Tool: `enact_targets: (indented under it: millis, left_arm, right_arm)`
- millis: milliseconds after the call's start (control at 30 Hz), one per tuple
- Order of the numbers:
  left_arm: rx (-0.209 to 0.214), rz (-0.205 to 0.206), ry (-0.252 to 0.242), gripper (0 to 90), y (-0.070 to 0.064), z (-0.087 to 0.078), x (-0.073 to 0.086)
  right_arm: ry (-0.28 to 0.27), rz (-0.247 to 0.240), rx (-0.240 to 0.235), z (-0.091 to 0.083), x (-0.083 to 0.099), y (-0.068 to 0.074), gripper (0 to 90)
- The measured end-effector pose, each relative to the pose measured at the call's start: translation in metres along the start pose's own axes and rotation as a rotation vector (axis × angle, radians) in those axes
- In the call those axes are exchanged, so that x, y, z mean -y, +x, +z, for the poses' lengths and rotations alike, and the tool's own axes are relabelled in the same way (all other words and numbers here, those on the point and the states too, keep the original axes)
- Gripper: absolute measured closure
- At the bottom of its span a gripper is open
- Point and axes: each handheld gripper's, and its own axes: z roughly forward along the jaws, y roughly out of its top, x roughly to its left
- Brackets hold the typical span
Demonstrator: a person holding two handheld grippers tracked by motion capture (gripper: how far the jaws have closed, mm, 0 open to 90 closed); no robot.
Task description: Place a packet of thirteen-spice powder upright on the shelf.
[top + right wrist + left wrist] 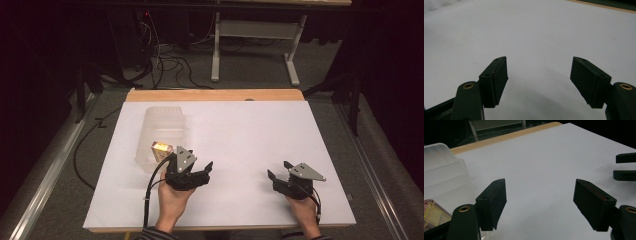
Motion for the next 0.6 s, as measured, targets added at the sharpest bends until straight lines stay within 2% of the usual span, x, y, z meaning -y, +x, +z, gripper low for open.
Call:
enact_targets:
  millis: [333,600]
  left_arm:
    - [0.010,-0.024,-0.024,27.1,-0.002,-0.005,0.006]
    - [0.030,-0.030,-0.022,27.2,-0.007,0.001,0.014]
  right_arm:
    - [0.019,-0.004,0.001,0.002,-0.001,0.001,30.9]
    - [0.023,-0.009,0.006,0.003,-0.001,0.002,31.2]
